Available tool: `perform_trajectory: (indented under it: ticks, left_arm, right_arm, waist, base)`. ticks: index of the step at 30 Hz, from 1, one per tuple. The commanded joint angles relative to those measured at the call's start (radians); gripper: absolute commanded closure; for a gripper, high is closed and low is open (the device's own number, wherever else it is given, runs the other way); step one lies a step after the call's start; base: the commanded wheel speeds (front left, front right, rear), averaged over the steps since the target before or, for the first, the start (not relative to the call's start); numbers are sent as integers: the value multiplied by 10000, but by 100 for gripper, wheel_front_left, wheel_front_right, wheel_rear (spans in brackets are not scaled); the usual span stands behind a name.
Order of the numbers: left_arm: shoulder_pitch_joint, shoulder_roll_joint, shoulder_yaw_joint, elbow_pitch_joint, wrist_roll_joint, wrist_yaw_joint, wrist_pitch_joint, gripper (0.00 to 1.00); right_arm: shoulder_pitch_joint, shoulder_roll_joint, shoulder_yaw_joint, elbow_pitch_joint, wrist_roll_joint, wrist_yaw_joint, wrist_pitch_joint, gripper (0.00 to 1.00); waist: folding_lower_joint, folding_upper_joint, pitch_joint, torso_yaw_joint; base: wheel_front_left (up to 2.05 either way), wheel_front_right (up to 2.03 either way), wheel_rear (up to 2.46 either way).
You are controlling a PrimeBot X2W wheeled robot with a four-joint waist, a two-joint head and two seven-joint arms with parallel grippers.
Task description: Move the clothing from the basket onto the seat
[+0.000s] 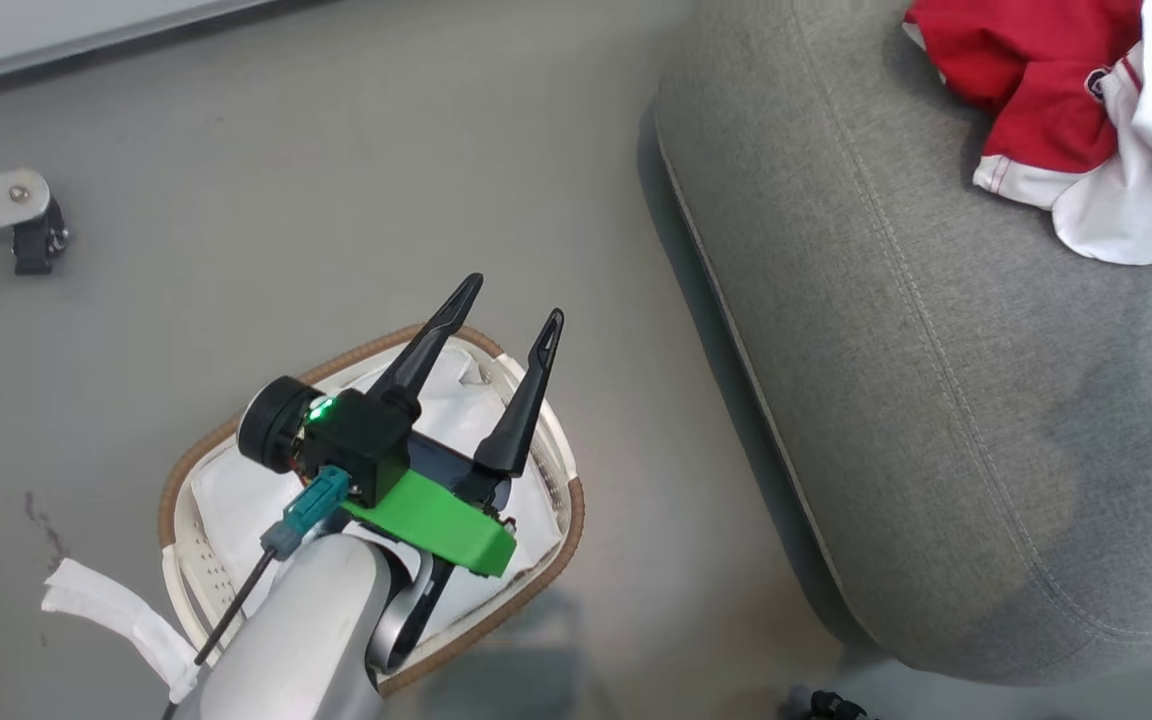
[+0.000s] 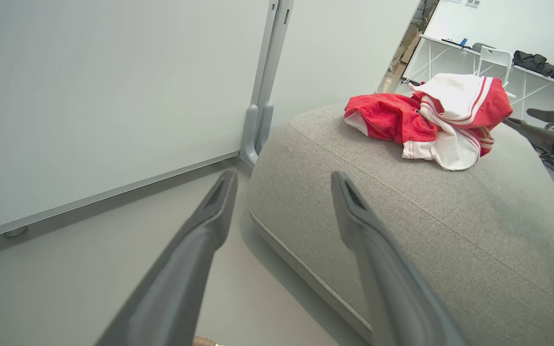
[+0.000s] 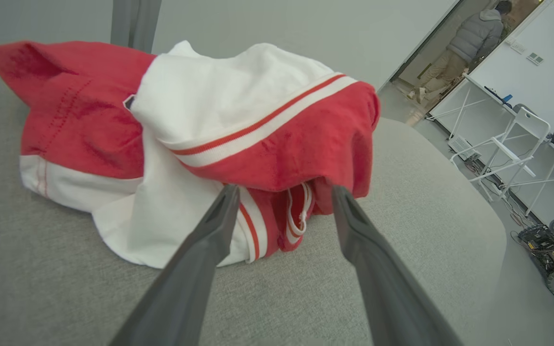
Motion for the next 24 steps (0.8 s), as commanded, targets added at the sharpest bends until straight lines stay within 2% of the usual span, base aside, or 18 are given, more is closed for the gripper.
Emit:
perform_trajectory:
  ticks: [1, 12, 24]
  left_arm:
    - [259, -49, 126, 70, 55, -21, 9, 0]
    - [1453, -609, 1760, 620, 475, -19, 11, 0]
    - [2222, -963, 4243, 1239, 1046, -19, 11, 0]
  right_arm:
    - [363, 75, 185, -184, 134, -16, -20, 0]
    - [1533, 454, 2431, -1471, 1057, -16, -21, 0]
    - [1420, 898, 4252, -1200, 2253, -14, -21, 0]
  waist:
    - [-1, 0, -754, -86]
    - [-1, 0, -2162, 703]
    - [-1, 0, -2906, 2032]
  base:
    - [0, 0, 0]
    - [0, 0, 0]
    - [0, 0, 0]
